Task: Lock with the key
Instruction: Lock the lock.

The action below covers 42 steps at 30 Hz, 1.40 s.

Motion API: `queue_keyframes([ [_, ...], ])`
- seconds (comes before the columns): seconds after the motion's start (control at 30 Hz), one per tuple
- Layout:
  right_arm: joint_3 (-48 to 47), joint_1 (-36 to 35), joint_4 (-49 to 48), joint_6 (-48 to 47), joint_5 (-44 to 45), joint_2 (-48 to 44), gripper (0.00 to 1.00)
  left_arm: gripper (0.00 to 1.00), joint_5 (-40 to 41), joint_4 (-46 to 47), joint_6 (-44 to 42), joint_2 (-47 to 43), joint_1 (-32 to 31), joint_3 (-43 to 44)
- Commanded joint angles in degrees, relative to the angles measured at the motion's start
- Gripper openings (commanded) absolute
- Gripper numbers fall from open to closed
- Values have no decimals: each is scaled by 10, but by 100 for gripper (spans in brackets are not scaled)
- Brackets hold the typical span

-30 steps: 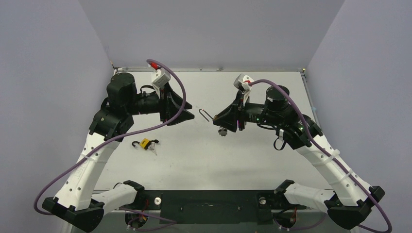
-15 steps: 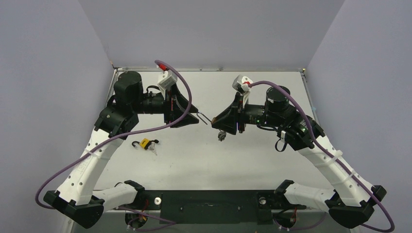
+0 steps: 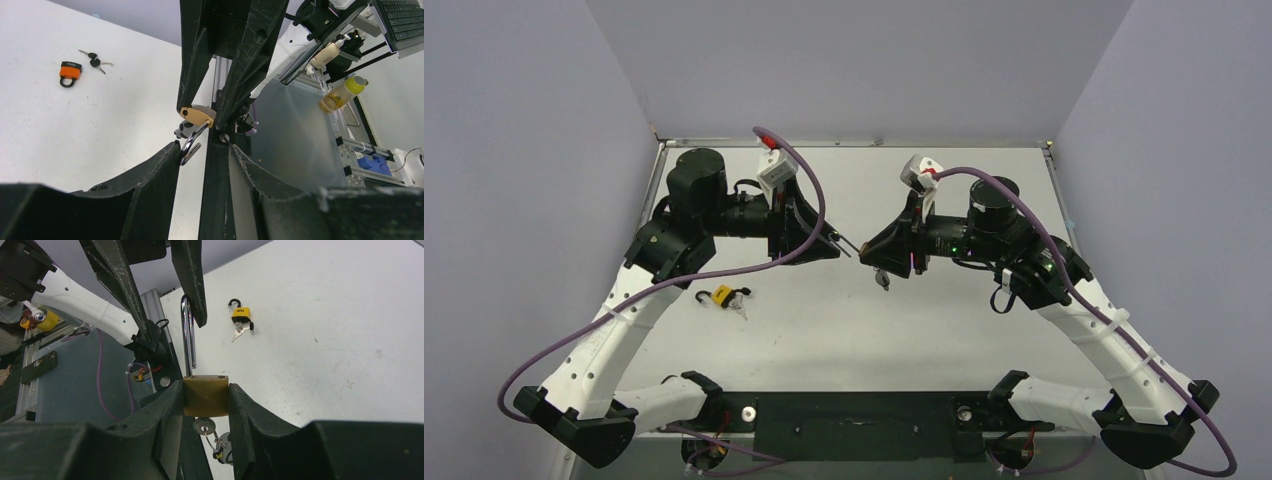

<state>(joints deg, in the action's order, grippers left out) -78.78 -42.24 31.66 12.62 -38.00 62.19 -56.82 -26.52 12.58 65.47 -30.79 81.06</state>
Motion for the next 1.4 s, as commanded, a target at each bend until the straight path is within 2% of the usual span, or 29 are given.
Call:
queue_keyframes([
  [0.0, -28, -5, -12, -12, 18, 3, 0, 36, 3, 40, 10, -6, -6, 7],
  [0.43, -31, -5, 1, -21, 37, 6, 0, 17, 18, 40, 17, -4, -11, -3],
  [0.5, -31, -5, 3, -23, 41, 6, 0, 9, 27, 38, 18, -2, -11, -3],
  [0.53, -31, -5, 4, -24, 46, 6, 0, 0, 32, 38, 20, -1, -11, -2],
  [0.6, -31, -7, 5, -26, 57, 6, 0, 0, 53, 38, 27, 0, -11, 0],
  [0.67, -28, -11, 5, -28, 78, 4, 10, 0, 86, 47, 50, 1, -11, 1],
  [0.73, -20, -15, -4, -29, 102, -8, 39, 0, 125, 68, 86, 2, -11, 4],
  [0.77, -12, -15, -19, -26, 119, -12, 46, 0, 147, 72, 112, 2, -11, 5],
  [0.8, -8, -15, -28, -24, 126, -21, 68, 0, 157, 81, 123, 1, -12, 8],
  [0.87, 5, -16, -58, -20, 149, -37, 79, 0, 178, 93, 154, -3, -13, 13],
  [0.97, 24, -14, -103, -19, 195, -59, 81, 0, 221, 101, 189, -15, -17, 29],
  [1.13, 31, -7, -177, -18, 188, -78, 81, 0, 276, 88, 220, -27, -24, 75],
  [1.3, 3, 28, -237, 17, 61, -43, 74, 0, 302, 97, 253, -33, -30, 127],
  [1.37, -3, 68, -285, 54, 16, -31, 73, 0, 309, 93, 257, -34, -31, 148],
])
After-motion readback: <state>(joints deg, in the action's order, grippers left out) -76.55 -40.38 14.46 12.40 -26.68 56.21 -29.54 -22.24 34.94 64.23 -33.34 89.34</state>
